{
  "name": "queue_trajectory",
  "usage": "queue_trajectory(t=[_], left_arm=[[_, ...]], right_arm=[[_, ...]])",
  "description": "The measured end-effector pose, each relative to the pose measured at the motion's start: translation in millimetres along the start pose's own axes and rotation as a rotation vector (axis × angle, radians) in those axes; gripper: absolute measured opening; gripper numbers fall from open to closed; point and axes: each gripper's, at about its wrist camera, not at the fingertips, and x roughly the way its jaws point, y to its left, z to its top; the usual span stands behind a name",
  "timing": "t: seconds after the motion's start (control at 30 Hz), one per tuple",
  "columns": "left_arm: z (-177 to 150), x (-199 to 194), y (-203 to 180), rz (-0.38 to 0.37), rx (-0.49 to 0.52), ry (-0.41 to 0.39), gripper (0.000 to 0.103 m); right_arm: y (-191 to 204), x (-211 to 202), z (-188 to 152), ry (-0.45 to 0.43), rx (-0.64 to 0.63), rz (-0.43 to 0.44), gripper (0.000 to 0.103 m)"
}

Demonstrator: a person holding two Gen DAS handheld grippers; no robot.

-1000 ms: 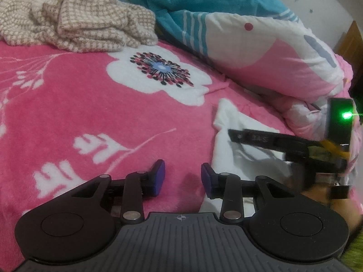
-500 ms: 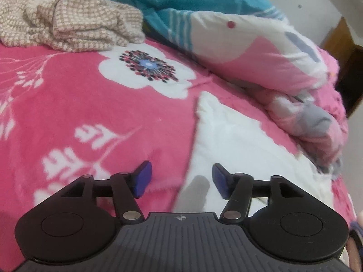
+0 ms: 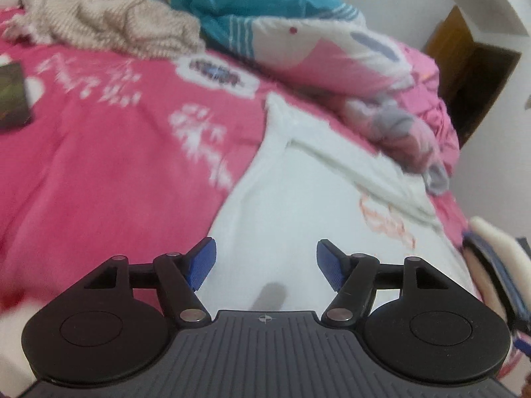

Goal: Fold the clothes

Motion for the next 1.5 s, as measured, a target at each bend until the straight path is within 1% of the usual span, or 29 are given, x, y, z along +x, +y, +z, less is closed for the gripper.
queue_trajectory(t=[0.07,0.23,0.3,0.4,0.5,0.57,0.6,0.67,0.8,0.9,0.97,1.03,1.13,1.2,1.23,1.27,1.3,1.37,1.4,1.43,1.5], left_arm=[[-13,-9,3,0.008,-0.003,0.016,0.067],[-40,-24,13,0.020,-0.015,0.073,0.067],[-47,-28,14,0.005,-0.006,0.077,0.067],[-52,-28,12,-0.008,0.020,0.058,0.067],[-50,-24,15,-0.026,0.006,0.046,0.062],[-50,-23,19,-0.052,-0.005,0.041,0.053],[-51,-24,19,-0.063,-0.003,0.037,0.051],[-52,-28,22,-0.091,-0.005,0.027,0.045],[-53,-33,31,-0.132,-0.042,0.014,0.044],[-51,-31,40,-0.111,-0.085,0.016,0.046],[-50,-31,43,-0.099,-0.107,0.010,0.051],[-49,-30,45,-0.112,-0.116,0.010,0.057],[-49,-21,43,-0.119,-0.102,0.035,0.057],[-49,-14,42,-0.113,-0.090,0.058,0.052],[-49,-12,41,-0.103,-0.082,0.067,0.046],[-49,-11,40,-0.094,-0.075,0.074,0.039],[-48,-11,41,-0.093,-0.075,0.079,0.035],[-48,-15,45,-0.107,-0.088,0.088,0.021],[-48,-16,46,-0.111,-0.092,0.092,0.019],[-48,-16,46,-0.110,-0.095,0.096,0.017],[-49,-16,47,-0.108,-0.102,0.104,0.017]], right_arm=[[-7,1,-6,0.005,0.021,-0.006,0.103],[-3,3,-25,0.010,-0.121,0.037,0.103],[1,0,-27,-0.010,-0.165,0.024,0.103],[3,-3,-24,-0.045,-0.207,0.012,0.103],[4,-6,-19,-0.080,-0.214,0.017,0.103],[4,-9,-16,-0.100,-0.214,0.023,0.103],[4,-12,-14,-0.109,-0.212,0.029,0.103],[2,-16,-11,-0.118,-0.203,0.047,0.103],[-4,-20,-3,-0.081,-0.135,0.132,0.103],[-11,-20,1,-0.047,-0.058,0.198,0.102],[-17,-19,2,-0.026,-0.010,0.228,0.102],[-23,-17,2,-0.005,0.028,0.248,0.102],[-31,-12,-1,0.022,0.090,0.295,0.102],[-35,-7,-4,0.039,0.130,0.308,0.099],[-37,-4,-5,0.048,0.149,0.313,0.098],[-38,-2,-6,0.056,0.164,0.316,0.094],[-40,0,-6,0.065,0.181,0.324,0.089],[-45,4,-6,0.082,0.219,0.347,0.087],[-48,6,-7,0.098,0.241,0.357,0.084],[-50,9,-8,0.115,0.263,0.367,0.084],[-56,16,-11,0.162,0.308,0.382,0.083]])
